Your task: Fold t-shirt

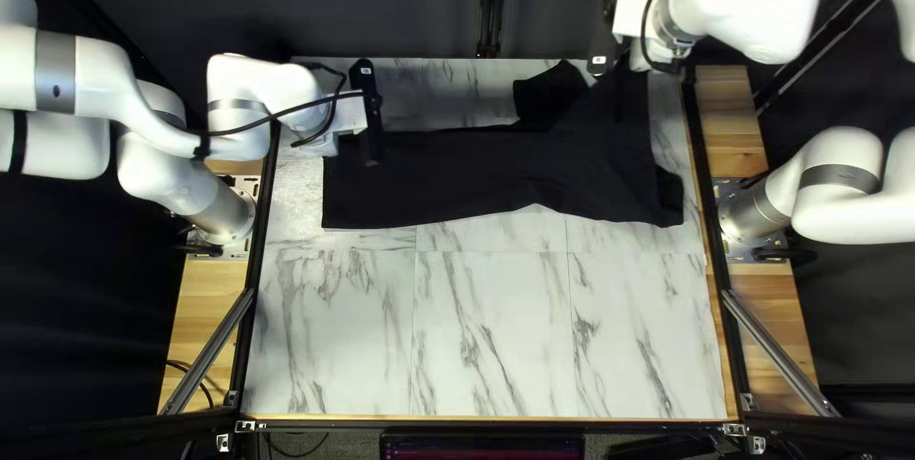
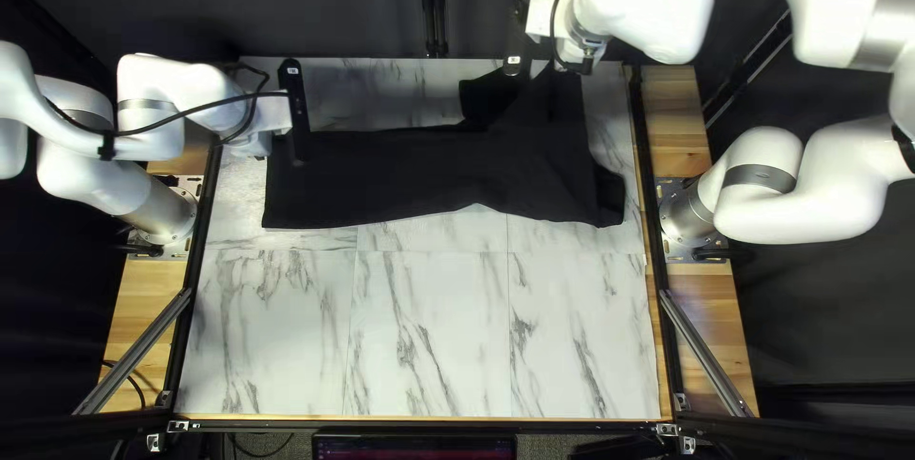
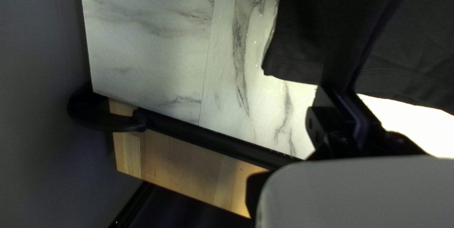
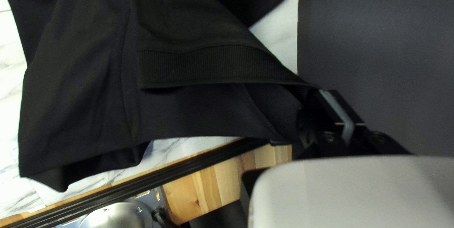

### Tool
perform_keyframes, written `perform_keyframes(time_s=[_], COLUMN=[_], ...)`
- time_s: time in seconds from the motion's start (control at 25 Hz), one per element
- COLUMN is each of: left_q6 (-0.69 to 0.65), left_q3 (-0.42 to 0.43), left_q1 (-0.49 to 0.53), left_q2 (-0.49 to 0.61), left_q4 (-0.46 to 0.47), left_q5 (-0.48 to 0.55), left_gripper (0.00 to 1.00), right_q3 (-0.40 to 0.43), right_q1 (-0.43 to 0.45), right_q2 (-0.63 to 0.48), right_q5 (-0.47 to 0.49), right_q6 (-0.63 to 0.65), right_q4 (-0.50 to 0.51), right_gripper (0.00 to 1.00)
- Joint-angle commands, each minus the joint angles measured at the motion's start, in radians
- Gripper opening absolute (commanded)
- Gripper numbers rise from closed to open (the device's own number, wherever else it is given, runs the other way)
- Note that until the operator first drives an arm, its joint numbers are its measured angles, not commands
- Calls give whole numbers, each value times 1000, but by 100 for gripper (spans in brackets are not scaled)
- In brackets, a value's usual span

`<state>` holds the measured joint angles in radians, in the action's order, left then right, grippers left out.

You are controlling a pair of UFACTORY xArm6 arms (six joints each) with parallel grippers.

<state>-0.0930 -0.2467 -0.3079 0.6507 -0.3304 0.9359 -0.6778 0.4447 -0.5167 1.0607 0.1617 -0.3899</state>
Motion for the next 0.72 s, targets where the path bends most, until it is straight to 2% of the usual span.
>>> perform_keyframes(time_s=[0.04, 0.28, 0.48, 0.72], left_q6=[38, 66, 80, 68], left_q3=[-19, -16, -8, 6], left_q1=[-47, -86, -105, -102], left_q2=[-64, -96, -94, -59], left_q4=[4, 5, 7, 4], left_q5=[-50, -88, -97, -73], left_gripper=[13, 14, 20, 14], right_q3=[-14, -17, -17, -38], right_q1=[40, 92, 114, 99], right_q2=[49, 92, 130, 160], right_q5=[-41, -90, -135, -152], right_q6=[31, 72, 91, 83], right_q4=[6, 16, 27, 28], right_gripper=[0, 0, 0, 0])
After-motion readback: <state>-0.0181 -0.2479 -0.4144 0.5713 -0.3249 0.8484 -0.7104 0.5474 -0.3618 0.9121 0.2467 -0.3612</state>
